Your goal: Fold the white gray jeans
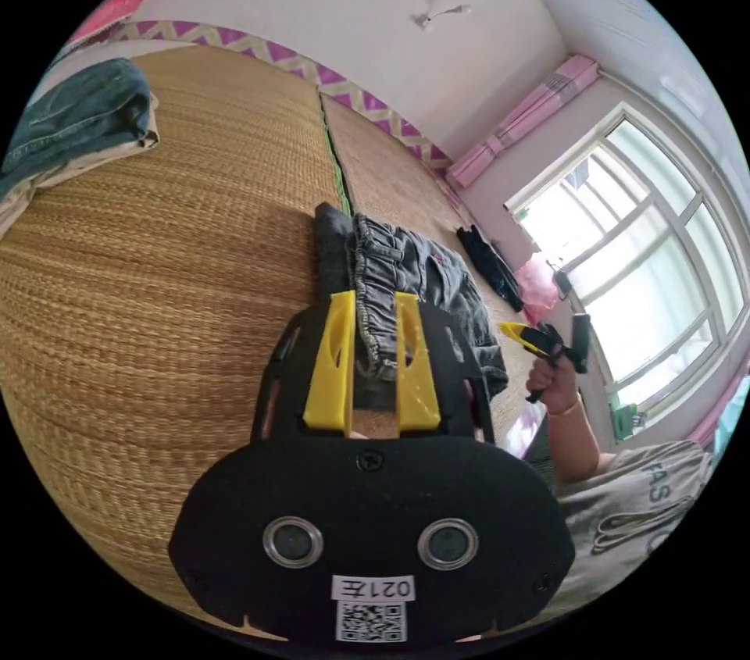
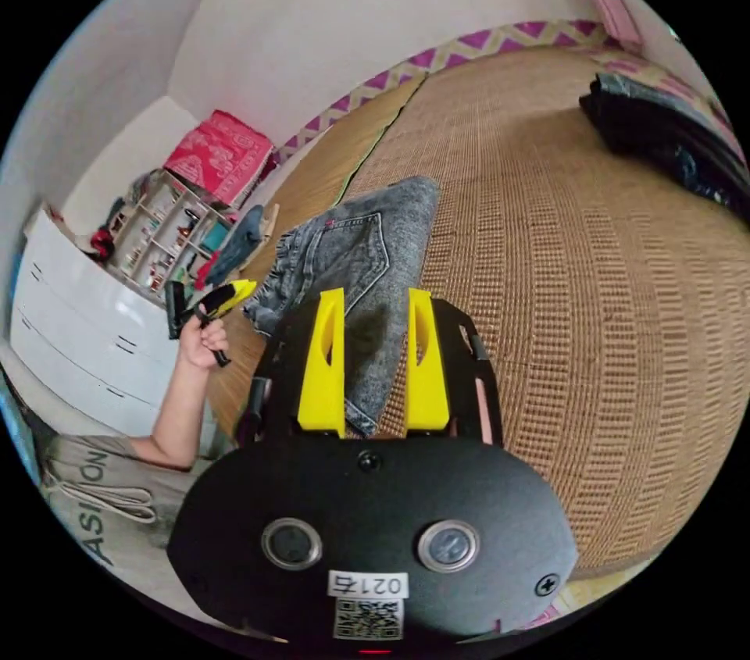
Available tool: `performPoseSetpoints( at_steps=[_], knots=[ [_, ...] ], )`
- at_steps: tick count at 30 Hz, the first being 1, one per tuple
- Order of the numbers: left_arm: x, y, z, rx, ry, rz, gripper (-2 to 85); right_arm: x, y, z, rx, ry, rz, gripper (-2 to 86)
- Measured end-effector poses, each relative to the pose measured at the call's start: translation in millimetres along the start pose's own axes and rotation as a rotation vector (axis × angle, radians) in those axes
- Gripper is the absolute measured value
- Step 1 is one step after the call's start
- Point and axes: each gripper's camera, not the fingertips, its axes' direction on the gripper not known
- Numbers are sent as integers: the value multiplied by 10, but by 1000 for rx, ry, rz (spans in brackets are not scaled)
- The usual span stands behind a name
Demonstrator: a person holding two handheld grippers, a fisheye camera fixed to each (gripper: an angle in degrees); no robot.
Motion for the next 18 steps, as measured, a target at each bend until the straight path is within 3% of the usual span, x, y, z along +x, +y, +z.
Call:
performPoseSetpoints(
  at_steps=[2, 5, 13, 18],
  knots=[
    [-387, 5, 143, -129, 124, -46, 160, 474, -126, 194, -54, -97, 80, 133],
    [-753, 92, 369, -244, 184, -86, 176, 1027, -287, 560, -156, -167, 142, 136],
    [-988, 206, 972, -412, 155, -86, 99, 1837, -513, 1239, -271, -282, 161, 81],
    [-1163, 487, 712, -336, 257, -98, 55, 2017, -448, 1201, -234, -420, 159, 60]
  ],
)
